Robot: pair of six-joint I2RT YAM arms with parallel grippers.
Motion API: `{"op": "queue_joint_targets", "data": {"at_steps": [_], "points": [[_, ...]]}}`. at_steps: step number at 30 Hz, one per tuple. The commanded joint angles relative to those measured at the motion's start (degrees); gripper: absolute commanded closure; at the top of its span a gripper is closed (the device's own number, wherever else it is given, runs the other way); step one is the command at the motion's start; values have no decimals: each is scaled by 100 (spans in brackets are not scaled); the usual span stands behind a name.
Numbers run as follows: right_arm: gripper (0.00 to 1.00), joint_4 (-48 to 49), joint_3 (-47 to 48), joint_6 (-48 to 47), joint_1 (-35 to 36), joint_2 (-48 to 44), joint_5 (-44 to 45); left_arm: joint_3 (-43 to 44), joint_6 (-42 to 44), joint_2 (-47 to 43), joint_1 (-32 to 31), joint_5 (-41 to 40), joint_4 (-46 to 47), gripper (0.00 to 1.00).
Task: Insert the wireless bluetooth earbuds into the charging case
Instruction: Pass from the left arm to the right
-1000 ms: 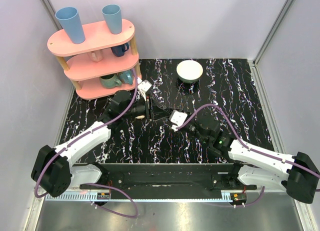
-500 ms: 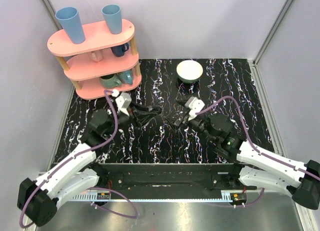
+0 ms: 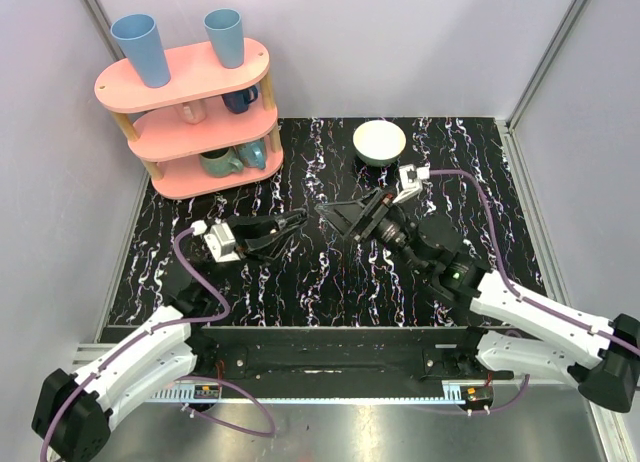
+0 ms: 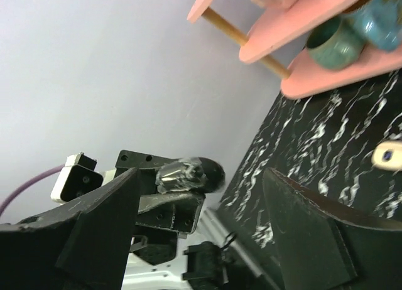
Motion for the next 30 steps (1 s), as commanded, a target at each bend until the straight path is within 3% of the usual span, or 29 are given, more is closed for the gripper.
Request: {"op": "queue_joint_targets", "data": {"at_steps": [1,12,20,30], "points": [[15,689,-148,1642,28,272,-378,42,-40,167,-30,-31,1117,100],[19,1532,-130,2118,28,983,-845,-38,-216,264,-91,118,1373,100],[36,1876,-104,2320,19,1239,-1231,-11,-199,290,-118,101,1259,100],[57,1472,19,2320,28,1142,-1381,50,-23,281,-118,-58,907,100]]}}
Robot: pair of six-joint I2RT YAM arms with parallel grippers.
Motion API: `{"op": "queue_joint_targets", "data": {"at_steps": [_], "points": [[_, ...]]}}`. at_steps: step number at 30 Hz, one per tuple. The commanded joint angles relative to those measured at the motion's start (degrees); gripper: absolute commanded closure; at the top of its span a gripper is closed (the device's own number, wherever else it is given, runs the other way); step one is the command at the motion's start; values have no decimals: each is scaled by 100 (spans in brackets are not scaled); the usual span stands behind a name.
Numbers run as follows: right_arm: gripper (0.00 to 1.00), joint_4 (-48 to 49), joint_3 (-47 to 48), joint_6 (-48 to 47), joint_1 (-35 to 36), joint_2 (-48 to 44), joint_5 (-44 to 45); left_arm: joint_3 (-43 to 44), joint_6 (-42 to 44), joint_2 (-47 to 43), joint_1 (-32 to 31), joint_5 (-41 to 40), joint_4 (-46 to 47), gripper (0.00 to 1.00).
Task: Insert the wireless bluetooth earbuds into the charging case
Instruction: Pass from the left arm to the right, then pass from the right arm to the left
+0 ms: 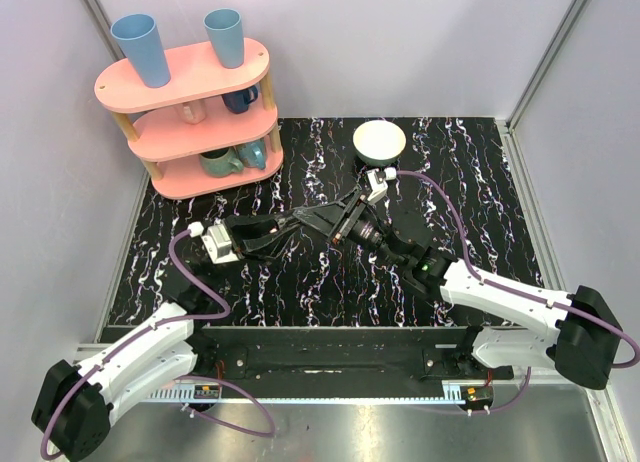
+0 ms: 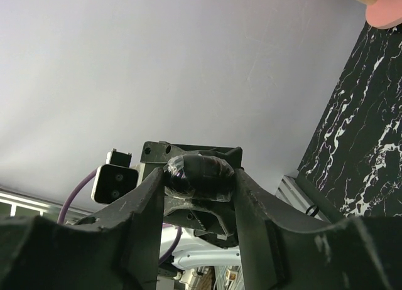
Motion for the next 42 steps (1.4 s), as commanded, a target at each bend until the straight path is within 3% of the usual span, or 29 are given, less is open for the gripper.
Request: {"op": "queue_joint_targets", "data": {"at_steps": [1,5,12,13,16,24,30,36,39,42], "points": [[62,-56,207,12,19,-64,-257,85,148,-11,-32,-60,2,100],[79,-47,198,-14,28,-64,-249,129,51,6,-32,-51,-148,97],[98,14,-56,65,28,-187,85,191,-19,-20,-32,-7,-367,74],[100,23,-74,65,19,-213,120,182,-19,-20,-32,-24,-394,69],[100,23,-109,38,19,-284,208,182,-28,-20,-41,-7,-420,68],[100,242,-267,64,19,-310,235,244,-72,103,-32,204,-499,50],[100,278,-311,82,19,-310,402,235,-46,77,-32,160,-464,50],[100,366,-373,117,11,-301,446,191,-125,94,-32,107,-280,57],[100,384,-408,144,11,-310,472,138,-177,85,-33,63,-192,67],[100,489,-469,170,11,-310,507,59,-265,85,-32,11,-34,67]]}}
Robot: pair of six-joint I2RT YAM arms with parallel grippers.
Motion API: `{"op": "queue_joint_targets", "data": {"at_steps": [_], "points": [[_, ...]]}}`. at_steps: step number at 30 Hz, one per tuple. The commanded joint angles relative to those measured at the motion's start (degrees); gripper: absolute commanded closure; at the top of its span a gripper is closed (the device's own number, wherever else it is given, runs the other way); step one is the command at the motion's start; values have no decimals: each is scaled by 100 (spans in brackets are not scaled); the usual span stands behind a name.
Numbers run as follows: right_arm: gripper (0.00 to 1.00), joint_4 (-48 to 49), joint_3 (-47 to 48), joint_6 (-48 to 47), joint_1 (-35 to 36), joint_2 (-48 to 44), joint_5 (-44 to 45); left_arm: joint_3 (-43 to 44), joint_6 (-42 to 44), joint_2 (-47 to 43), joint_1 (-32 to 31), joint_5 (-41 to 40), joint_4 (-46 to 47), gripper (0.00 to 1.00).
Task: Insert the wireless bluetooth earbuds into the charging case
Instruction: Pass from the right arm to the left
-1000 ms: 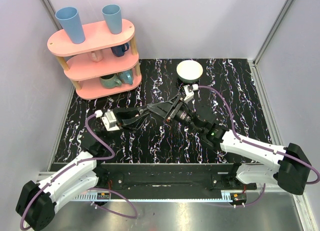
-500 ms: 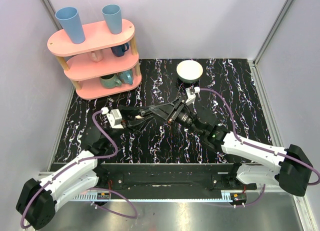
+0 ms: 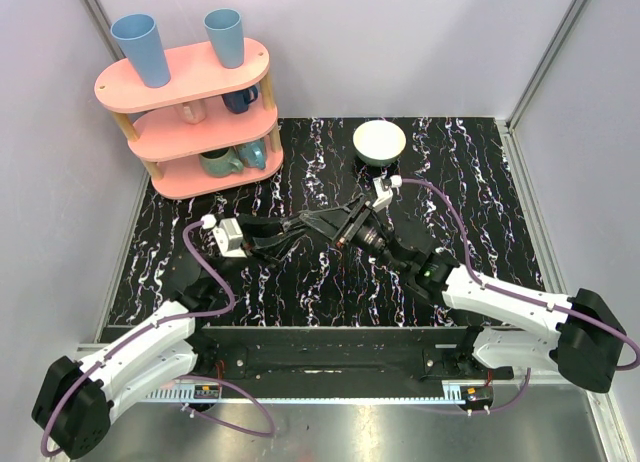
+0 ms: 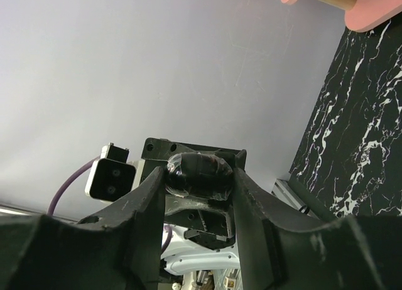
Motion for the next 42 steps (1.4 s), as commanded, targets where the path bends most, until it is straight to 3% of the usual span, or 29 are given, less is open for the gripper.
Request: {"op": "queue_joint_targets", "data": {"at_steps": [1,2,8,22,24,26,42], "points": [[100,482,-91,117,19,-161,195,35,-128,-35,-11,-55,637,66],[100,500,-118,127,19,-162,203,35,-137,-18,-11,-55,646,58],[100,720,-179,214,19,-135,230,26,-172,18,-11,-55,699,51],[100,1212,-320,346,2,-82,274,9,-251,88,-11,-90,796,51],[100,1213,-320,364,2,-74,274,9,-303,114,-11,-99,892,53],[100,1221,-320,390,-7,-39,248,9,-339,158,-11,-116,963,61],[100,1283,-311,478,-25,85,177,-27,-620,317,-19,-99,1517,53]]}}
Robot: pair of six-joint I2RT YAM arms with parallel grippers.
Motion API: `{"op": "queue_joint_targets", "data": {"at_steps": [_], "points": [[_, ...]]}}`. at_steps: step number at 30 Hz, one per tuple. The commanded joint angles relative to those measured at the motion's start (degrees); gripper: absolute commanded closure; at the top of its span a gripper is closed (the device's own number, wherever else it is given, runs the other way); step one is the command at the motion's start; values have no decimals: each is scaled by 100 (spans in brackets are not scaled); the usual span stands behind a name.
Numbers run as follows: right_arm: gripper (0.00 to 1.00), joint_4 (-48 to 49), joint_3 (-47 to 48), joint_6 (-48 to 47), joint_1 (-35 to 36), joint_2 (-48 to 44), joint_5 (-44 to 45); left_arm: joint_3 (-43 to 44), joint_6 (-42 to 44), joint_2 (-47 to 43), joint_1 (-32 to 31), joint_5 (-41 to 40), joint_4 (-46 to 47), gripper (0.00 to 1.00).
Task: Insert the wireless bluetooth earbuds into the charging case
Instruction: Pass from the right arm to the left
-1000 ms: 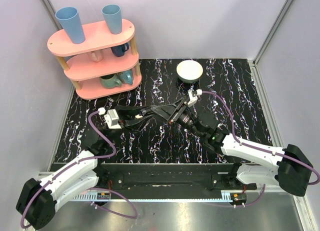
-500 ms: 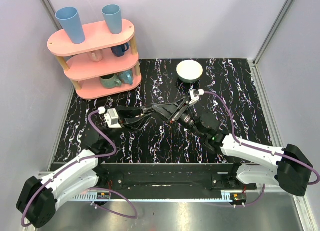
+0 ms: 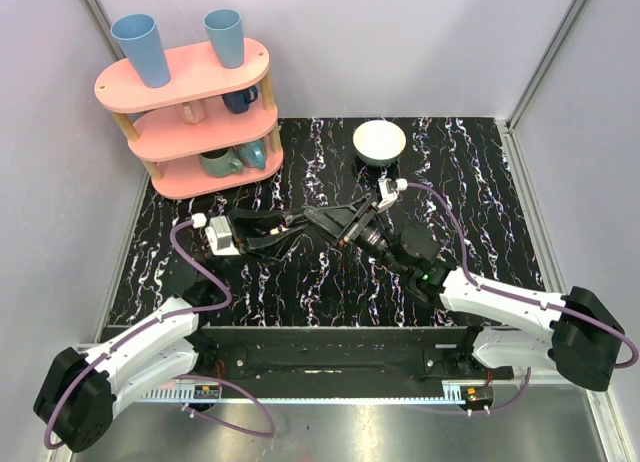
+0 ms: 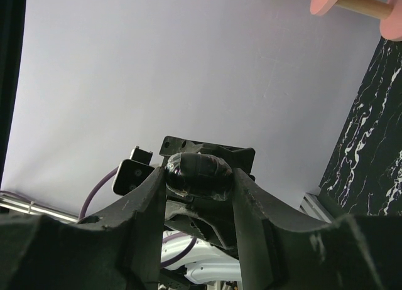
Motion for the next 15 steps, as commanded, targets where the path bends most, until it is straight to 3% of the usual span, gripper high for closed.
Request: {"op": "queue_joint_targets", "data": {"at_steps": [1,8,15], "points": [[100,277,-3,72,-27,15,42,-7,-39,8,-19,-42,441,54],[100,277,32,10,-36,-38,7,-7,-47,35,-28,-42,406,62],[100,383,41,54,-44,32,-55,37,-38,26,-37,-25,284,57]]}}
